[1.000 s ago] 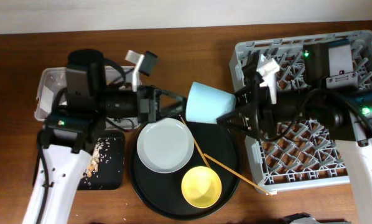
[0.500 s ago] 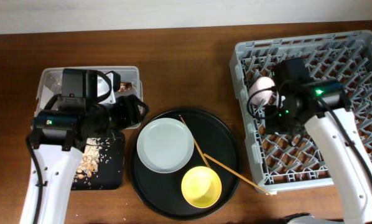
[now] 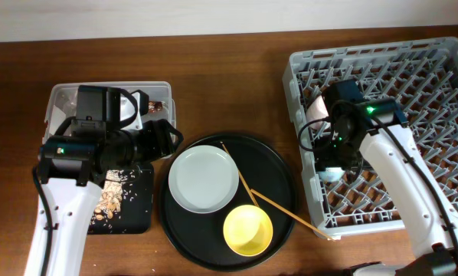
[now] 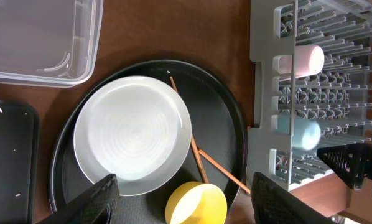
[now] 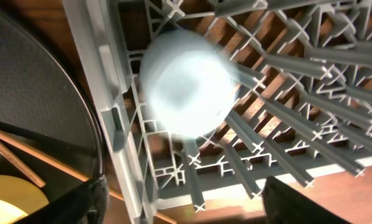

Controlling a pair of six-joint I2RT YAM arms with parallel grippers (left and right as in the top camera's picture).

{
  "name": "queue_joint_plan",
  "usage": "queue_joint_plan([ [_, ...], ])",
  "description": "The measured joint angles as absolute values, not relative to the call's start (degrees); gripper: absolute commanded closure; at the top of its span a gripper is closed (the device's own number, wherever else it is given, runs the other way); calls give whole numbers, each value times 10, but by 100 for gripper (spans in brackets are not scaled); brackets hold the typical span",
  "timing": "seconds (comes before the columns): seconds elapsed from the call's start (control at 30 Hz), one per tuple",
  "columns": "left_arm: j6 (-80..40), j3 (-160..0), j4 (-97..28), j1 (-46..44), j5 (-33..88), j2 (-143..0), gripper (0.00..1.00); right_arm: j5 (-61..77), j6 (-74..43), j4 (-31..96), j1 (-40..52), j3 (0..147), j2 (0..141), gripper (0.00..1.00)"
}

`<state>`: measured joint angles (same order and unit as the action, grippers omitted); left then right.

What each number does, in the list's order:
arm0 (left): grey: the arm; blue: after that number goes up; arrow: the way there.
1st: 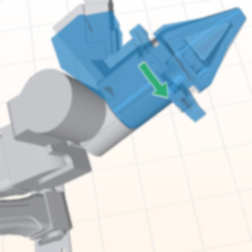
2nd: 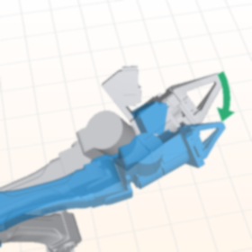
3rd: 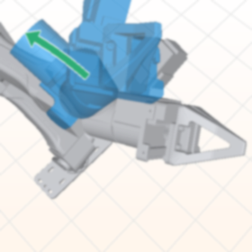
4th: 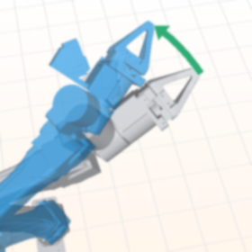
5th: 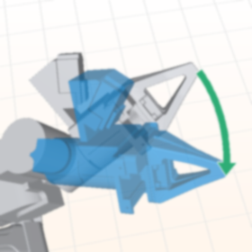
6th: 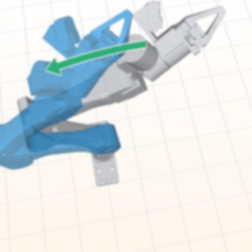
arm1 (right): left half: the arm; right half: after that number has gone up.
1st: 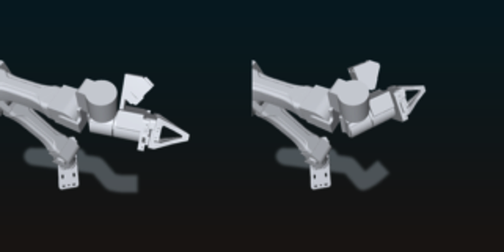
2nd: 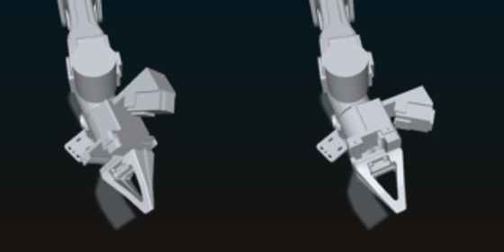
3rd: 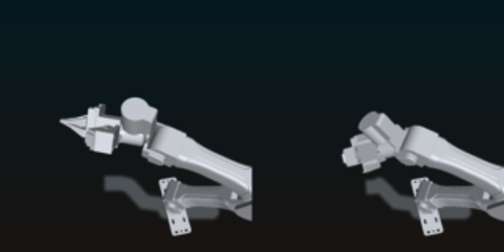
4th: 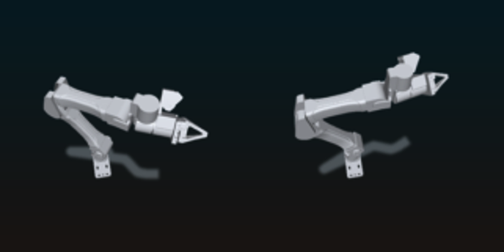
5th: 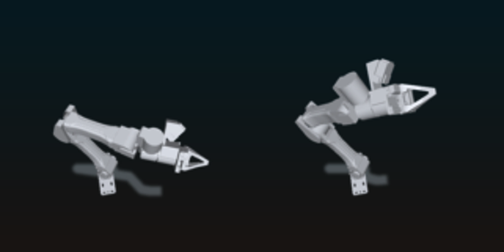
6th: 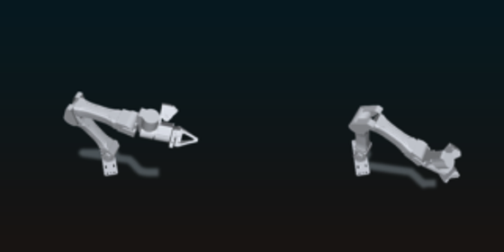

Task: Sort waste into correct bins and load items into the dishwasher rack
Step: 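Place the blue cup upside down in the dish rack with right gripper, then grasp the yellow bowl rim on the tray with the right gripper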

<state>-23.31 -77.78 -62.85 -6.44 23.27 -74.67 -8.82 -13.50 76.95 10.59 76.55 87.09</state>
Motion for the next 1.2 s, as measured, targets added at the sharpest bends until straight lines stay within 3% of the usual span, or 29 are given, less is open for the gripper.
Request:
queue_joint_plan([
  [0.13, -233, -778, -628, -65, 222, -747, 33, -39, -121, 780, 105, 772, 872, 18],
  [0.2, -233, -778, -640, -64, 156, -747, 31, 115, -60, 793, 128, 781, 872, 18],
  [0.27, -231, -778, -656, -64, 88, -747, 23, 216, -26, 780, 216, 782, 872, 18],
  [0.37, -240, -778, -657, -51, -14, -747, 8, 258, -45, 717, 377, 781, 874, 23],
  [0.4, -246, -778, -651, -22, -27, -747, 1, 243, -76, 688, 449, 776, 875, 26],
  [0.5, -253, -778, -656, 32, -42, -747, 1, 151, -181, 611, 587, 710, 875, 49],
  [0.6, -253, -778, -656, 34, -42, -747, 1, 74, -237, 490, 665, 613, 877, 58],
  [0.73, -253, -778, -658, 34, -42, -747, 1, 23, -264, 449, 671, 560, 877, 64],
  [1.03, -253, -778, -658, 34, -42, -747, 1, 31, -249, 448, 671, 560, 899, 65],
  [1.2, -253, -778, -658, 34, -42, -747, 1, 54, -236, 464, 651, 560, 916, 79],
])
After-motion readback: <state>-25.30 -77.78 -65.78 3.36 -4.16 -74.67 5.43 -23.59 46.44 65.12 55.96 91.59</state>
